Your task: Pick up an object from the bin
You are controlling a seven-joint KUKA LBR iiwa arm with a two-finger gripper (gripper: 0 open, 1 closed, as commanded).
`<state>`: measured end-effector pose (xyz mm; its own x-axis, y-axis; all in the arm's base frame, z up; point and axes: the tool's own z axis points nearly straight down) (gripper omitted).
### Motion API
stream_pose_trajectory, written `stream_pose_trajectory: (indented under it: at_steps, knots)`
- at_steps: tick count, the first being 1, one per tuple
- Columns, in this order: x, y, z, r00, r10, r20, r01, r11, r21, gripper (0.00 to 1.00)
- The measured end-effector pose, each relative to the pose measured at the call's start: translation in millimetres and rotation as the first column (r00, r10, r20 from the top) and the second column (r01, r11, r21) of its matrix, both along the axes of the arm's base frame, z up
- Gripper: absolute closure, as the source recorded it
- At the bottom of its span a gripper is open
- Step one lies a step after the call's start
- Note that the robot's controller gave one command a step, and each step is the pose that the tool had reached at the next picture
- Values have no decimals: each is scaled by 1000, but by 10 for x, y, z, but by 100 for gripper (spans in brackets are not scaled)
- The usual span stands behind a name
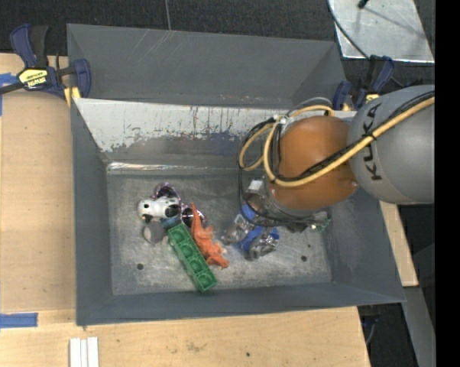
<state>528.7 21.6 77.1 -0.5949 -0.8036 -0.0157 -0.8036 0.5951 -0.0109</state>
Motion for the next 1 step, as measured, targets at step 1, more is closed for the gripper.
stream_pose_trajectory:
  at_steps: [1]
  knots:
    - [0,0,0,1000,-1,0,1,1000,0,100]
